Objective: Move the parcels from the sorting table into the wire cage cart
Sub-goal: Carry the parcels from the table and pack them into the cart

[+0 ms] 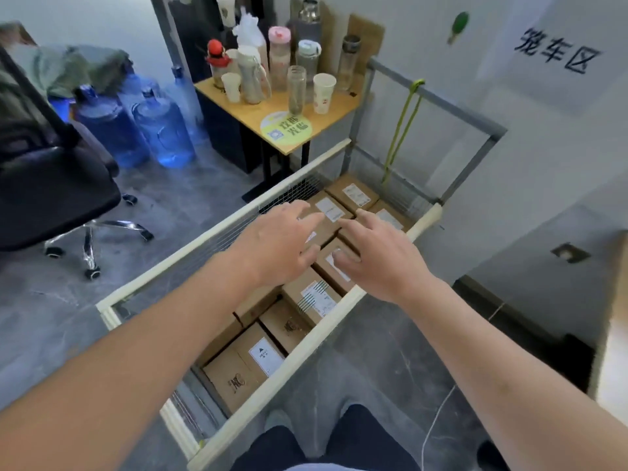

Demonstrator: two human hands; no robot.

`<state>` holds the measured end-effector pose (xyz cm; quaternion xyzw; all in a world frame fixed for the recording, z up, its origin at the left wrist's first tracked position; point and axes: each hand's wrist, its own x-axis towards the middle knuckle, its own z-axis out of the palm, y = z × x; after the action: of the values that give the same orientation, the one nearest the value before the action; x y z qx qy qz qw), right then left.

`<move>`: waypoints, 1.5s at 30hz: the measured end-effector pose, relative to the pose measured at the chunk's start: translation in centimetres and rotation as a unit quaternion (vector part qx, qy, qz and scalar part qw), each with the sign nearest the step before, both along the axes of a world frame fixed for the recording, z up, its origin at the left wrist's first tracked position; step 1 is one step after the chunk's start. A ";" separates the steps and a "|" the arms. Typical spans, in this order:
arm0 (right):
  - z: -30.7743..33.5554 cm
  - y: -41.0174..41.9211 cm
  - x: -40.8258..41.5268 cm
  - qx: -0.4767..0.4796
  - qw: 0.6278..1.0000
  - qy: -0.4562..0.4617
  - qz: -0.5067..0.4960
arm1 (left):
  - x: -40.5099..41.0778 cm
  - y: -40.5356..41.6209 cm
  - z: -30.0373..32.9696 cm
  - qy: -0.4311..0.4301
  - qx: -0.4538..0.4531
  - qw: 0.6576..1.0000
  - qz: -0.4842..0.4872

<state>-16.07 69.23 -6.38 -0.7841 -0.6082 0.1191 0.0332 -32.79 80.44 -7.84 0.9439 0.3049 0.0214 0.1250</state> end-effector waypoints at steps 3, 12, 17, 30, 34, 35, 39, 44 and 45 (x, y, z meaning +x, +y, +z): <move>3.7 -2.4 0.7 0.031 0.999 -0.015 -0.030 | 1.1 -1.3 3.8 -0.014 0.023 0.999 -0.026; 11.4 -12.8 4.5 0.101 0.987 -0.044 -0.118 | 7.0 -8.2 11.7 -0.072 0.060 0.988 -0.123; 13.8 -20.5 6.9 0.120 0.976 -0.057 -0.172 | 11.0 -14.4 14.7 -0.098 0.046 0.980 -0.164; 16.2 -38.8 7.1 0.134 0.935 -0.060 -0.321 | 17.5 -30.1 17.8 -0.127 0.020 0.945 -0.301; 16.6 -42.4 5.7 0.129 0.911 -0.084 -0.384 | 18.7 -33.0 17.6 -0.130 0.014 0.919 -0.371; 16.6 -43.2 5.2 0.127 0.903 -0.085 -0.401 | 18.8 -33.7 17.6 -0.129 0.011 0.912 -0.388; 16.2 -46.4 3.2 0.128 0.874 -0.085 -0.460 | 19.2 -36.5 17.6 -0.140 0.015 0.883 -0.447; 15.8 -50.8 1.1 0.120 0.842 -0.082 -0.520 | 19.8 -40.7 17.8 -0.143 0.012 0.853 -0.502; 15.9 -51.7 0.9 0.119 0.836 -0.082 -0.529 | 19.9 -41.6 17.7 -0.143 0.013 0.847 -0.511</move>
<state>-15.18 17.58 9.54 -0.9832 -0.1106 -0.0548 0.1345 -12.85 38.89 9.89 0.9542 -0.2426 0.0935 0.1479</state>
